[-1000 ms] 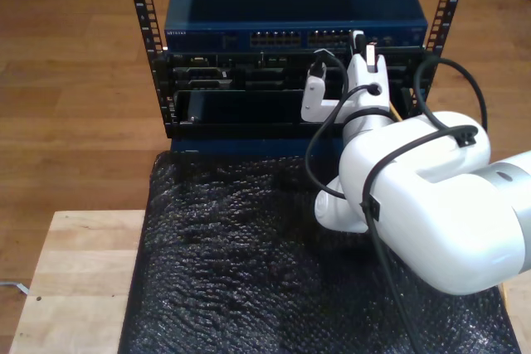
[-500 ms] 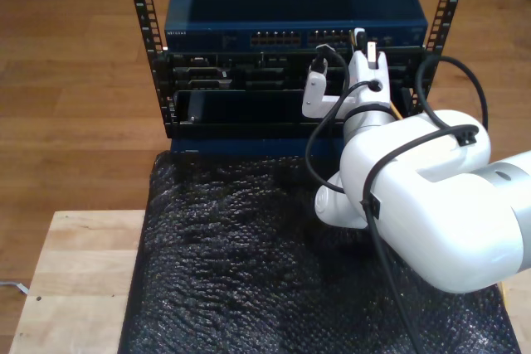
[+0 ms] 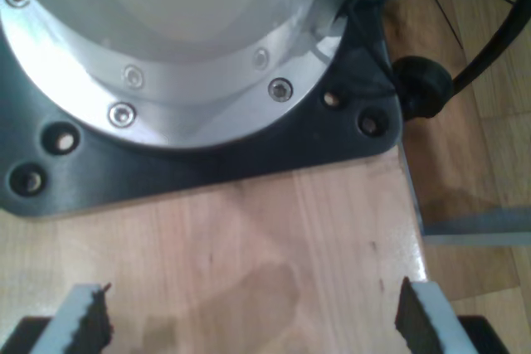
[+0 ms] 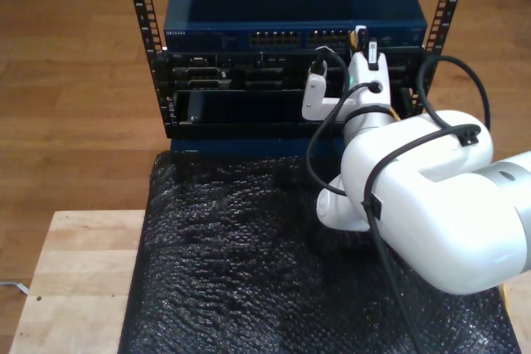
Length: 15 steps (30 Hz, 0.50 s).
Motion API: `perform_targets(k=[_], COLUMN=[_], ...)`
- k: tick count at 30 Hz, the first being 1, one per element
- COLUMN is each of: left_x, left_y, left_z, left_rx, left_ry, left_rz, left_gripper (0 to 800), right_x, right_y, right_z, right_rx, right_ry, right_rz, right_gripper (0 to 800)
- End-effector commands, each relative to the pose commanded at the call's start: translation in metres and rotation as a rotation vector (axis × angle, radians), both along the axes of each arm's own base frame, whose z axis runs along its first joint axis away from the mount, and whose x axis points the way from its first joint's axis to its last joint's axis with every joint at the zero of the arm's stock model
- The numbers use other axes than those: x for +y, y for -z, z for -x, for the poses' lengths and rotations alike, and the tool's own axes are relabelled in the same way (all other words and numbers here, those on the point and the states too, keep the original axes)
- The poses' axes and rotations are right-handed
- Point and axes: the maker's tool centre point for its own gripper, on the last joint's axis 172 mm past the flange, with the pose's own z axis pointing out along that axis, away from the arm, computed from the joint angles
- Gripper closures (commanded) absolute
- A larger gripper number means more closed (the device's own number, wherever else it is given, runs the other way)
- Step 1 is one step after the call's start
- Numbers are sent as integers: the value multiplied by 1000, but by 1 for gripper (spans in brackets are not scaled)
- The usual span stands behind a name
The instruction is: Grab the cable and plug it in
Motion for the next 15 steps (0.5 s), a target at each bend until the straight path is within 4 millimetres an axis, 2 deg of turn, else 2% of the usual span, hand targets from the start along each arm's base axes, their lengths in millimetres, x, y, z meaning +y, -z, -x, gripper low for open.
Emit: perform_targets(k=[8,15], left_x=[0,0], left_y=[0,0], left_z=[0,0], left_rx=[0,0], left_ry=[0,0], left_rz=[0,0], left_gripper=[1,1], right_x=[7,-1], right_y=[-4,-8], right_z=[24,46], right_rx=[33,65], right_ry=[-22,-24], right_rz=[11,23], right_gripper=[391,366])
